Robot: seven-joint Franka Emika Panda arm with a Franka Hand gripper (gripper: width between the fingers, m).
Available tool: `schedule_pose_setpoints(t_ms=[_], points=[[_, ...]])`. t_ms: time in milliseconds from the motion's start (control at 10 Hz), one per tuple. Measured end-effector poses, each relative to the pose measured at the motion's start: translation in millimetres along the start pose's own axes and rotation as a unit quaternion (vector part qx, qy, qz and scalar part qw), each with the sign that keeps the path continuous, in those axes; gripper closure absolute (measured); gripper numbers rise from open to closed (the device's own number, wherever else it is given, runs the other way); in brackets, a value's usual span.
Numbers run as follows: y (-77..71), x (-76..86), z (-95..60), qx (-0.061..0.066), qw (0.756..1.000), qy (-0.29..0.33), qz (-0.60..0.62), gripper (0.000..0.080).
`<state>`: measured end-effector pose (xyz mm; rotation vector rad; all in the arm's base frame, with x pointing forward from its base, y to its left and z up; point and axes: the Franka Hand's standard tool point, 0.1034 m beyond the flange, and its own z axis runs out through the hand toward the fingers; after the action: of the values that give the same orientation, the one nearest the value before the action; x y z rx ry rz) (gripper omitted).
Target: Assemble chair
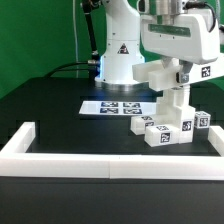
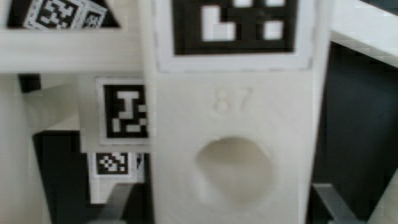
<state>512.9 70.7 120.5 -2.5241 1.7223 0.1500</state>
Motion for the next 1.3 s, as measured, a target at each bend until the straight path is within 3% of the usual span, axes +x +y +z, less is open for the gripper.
schedule_pose_setpoints(t_ms=[600, 1000, 1300], points=[[1.0, 0.0, 2.7, -0.002, 1.0, 0.0, -0.007, 0.051], [-0.3, -2.0, 0.3, -0.016, 0.999, 0.005, -0.029, 0.051], [-0.3, -3.0, 1.0, -0.018, 0.999, 0.003, -0.029, 0.051]])
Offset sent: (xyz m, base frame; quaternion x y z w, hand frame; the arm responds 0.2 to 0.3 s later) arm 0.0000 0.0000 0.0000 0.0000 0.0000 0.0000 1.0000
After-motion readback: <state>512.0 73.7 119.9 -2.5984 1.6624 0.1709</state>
